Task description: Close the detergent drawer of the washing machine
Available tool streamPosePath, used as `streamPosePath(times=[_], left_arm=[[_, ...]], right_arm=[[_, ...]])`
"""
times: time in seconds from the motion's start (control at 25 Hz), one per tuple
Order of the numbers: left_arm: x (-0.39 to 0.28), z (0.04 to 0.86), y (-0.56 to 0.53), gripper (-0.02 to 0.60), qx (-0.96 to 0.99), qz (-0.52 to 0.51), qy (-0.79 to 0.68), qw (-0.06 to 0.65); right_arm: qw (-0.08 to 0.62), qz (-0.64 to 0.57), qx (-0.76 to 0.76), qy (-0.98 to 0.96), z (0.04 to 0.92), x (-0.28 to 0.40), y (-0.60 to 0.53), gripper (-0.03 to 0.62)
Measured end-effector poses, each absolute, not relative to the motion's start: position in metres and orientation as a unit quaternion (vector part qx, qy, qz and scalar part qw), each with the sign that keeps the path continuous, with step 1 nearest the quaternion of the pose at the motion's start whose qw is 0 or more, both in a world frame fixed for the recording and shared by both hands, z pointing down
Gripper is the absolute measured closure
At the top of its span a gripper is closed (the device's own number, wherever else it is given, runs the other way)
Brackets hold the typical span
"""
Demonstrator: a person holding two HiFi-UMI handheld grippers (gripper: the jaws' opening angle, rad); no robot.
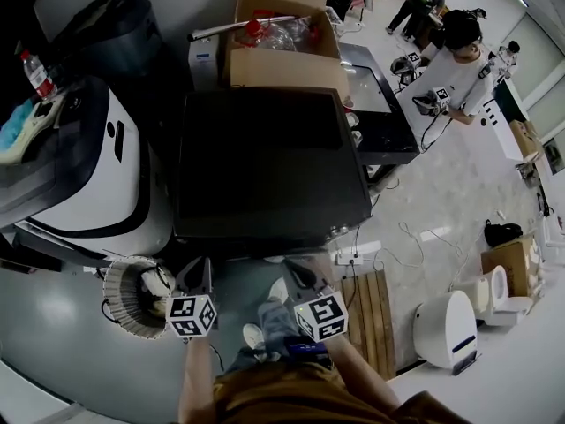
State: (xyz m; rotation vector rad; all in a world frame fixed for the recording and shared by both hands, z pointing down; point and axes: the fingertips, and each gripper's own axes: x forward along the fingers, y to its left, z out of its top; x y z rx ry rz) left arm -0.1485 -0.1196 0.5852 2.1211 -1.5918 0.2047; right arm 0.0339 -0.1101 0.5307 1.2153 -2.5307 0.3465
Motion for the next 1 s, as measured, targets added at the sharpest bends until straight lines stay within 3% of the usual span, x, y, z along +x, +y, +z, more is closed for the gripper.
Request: streamPosePath(times=[0.12, 0.32, 1.0], left_arm=[[-0.144, 0.57, -0.111, 0.558, 0.779, 0.054, -0.58, 0.232], [-0.141, 0.54, -0.094, 0.558, 0.782, 0.024, -0.583, 0.219], [-0.136, 0.473, -0.034, 0.558, 0.792, -0.013, -0.59, 0.157]], right_arm=[[0.104, 0.118, 0.426, -0.891, 0.51, 0.034, -0.104, 0.582], [0.141, 0.068, 0.422, -0.893, 0.501, 0.034, -0.084, 0.582], [0.096, 0.053, 0.43, -0.896, 0.472, 0.043, -0.026, 0.582]])
